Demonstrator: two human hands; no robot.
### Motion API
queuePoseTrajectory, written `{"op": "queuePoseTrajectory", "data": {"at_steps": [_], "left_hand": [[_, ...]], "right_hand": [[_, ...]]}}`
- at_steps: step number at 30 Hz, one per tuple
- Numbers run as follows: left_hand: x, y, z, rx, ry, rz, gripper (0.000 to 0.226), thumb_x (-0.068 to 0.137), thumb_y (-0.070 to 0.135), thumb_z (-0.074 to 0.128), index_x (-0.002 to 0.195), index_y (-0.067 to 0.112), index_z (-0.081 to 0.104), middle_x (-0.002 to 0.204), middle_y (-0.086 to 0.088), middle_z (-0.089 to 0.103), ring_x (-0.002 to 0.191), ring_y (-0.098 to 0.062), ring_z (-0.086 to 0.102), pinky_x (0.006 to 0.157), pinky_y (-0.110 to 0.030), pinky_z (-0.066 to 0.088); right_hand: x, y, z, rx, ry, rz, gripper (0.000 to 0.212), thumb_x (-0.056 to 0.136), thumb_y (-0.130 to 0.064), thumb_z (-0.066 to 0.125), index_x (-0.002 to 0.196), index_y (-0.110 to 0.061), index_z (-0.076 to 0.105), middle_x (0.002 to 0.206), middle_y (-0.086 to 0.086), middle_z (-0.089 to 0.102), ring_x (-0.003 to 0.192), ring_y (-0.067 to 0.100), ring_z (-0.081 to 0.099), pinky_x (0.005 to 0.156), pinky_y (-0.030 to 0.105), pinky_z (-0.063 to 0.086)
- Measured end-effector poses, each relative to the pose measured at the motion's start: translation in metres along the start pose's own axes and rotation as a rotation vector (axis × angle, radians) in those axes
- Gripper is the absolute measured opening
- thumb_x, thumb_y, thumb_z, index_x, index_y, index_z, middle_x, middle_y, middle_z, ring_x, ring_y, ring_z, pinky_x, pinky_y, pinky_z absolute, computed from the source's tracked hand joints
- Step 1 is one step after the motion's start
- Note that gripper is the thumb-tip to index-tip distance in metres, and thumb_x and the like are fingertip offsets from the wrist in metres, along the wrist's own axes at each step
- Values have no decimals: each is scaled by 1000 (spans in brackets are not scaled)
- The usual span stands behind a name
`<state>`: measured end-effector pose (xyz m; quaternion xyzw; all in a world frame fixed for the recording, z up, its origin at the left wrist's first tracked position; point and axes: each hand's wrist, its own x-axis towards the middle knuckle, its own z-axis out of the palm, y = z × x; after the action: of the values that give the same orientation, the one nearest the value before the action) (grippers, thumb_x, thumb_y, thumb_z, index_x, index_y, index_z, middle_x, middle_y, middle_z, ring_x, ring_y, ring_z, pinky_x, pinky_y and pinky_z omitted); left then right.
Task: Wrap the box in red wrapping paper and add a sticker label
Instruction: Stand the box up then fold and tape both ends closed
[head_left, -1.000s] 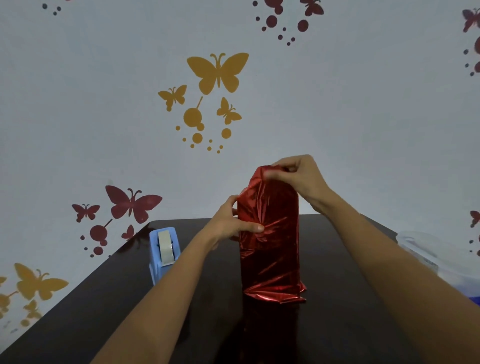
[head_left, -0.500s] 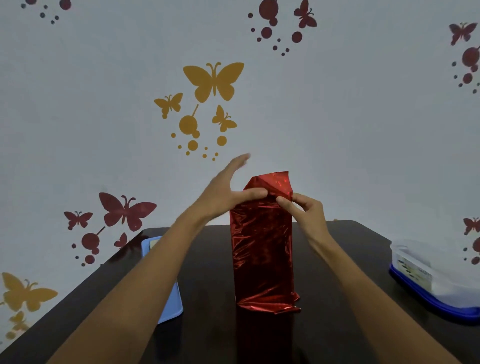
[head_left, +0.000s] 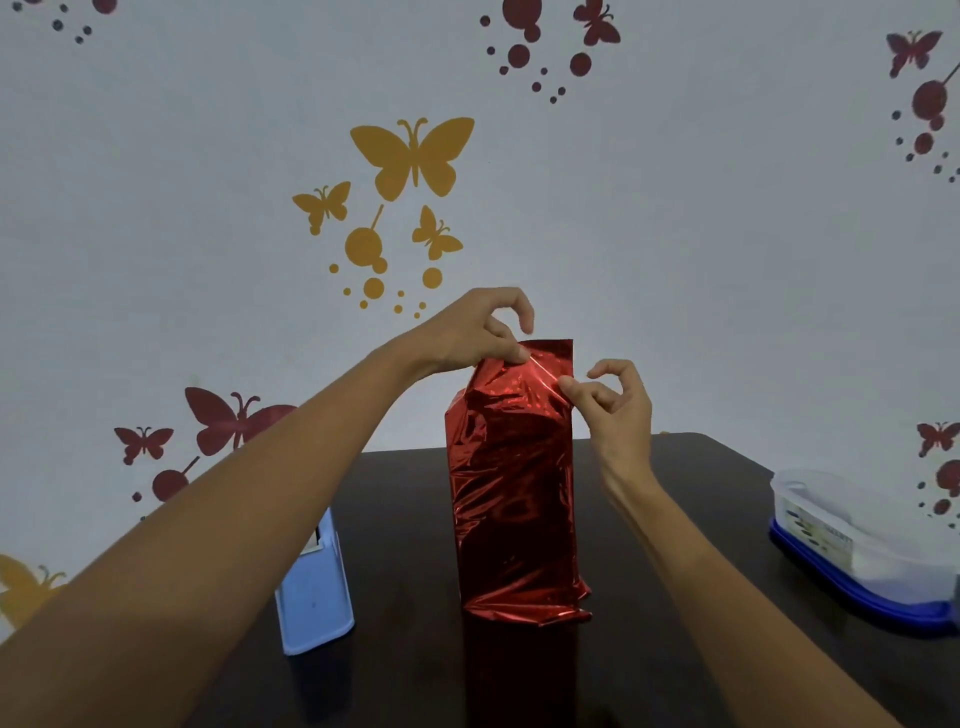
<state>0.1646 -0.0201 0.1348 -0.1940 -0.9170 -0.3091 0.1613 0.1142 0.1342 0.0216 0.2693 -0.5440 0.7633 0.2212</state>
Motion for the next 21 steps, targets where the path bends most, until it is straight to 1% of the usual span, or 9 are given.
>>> {"op": "queuePoseTrajectory", "data": {"at_steps": [2,3,4,6,8,11,14,17,21], "left_hand": [[3,1,0,41,-36,35,13,88,1,61,99,5,66,70,-2,64,52,0,53,52,-8,39],[5,2,0,62,-48,54,16,89,0,59,100,5,70,77,0,67,61,1,58,58,-7,42],[7,2,-1,77,-59,62,20,89,0,59,103,5,71,84,2,69,70,1,61,64,-7,45],[9,3,-5,83,-90,45,24,88,3,61,109,8,71,91,7,70,80,-2,64,70,-10,48],[11,4,-10,120,-132,19,27,87,7,64,113,11,69,94,8,70,86,-6,65,75,-14,49],[13,8,-16,213,-198,19,31,83,8,69,114,12,69,97,4,71,91,-9,66,83,-18,51],[18,11,-19,313,-235,21,31,81,8,72,112,9,69,90,7,70,83,-2,66,80,-15,51],[21,13,-18,425,-239,51,24,80,10,72,104,13,73,84,9,71,73,6,64,73,-16,49],[24,17,-15,526,-231,63,15,81,15,72,95,18,76,89,4,73,81,-1,65,78,-22,50]], "right_hand": [[1,1,1,-18,0,-56,18,84,-12,68,84,-20,52,55,-6,62,65,8,61,90,34,42],[1,0,1,-26,-4,-81,12,84,-12,68,84,-21,59,63,-4,65,68,11,62,87,34,45],[2,0,2,-43,-12,-98,7,84,-14,67,84,-21,66,71,-2,68,74,13,64,84,32,48],[2,-1,2,-90,-43,-100,4,83,-19,68,85,-20,72,81,-4,71,82,9,65,80,19,49],[2,-2,0,-157,-88,-95,14,78,-23,72,90,-18,73,86,-6,71,84,2,64,76,10,46],[4,-3,-4,-264,-152,-79,30,69,-30,77,97,-19,73,92,-10,70,90,-1,61,80,8,45],[7,-7,-5,-376,-169,-86,30,69,-35,78,96,-23,73,94,-12,70,95,5,60,89,20,44],[9,-11,-4,-475,-173,-131,17,74,-37,75,88,-28,74,86,-12,70,88,5,56,89,29,44],[10,-14,-3,-545,-151,-143,4,76,-39,72,75,-37,69,80,-20,67,83,-2,55,88,31,44]]}}
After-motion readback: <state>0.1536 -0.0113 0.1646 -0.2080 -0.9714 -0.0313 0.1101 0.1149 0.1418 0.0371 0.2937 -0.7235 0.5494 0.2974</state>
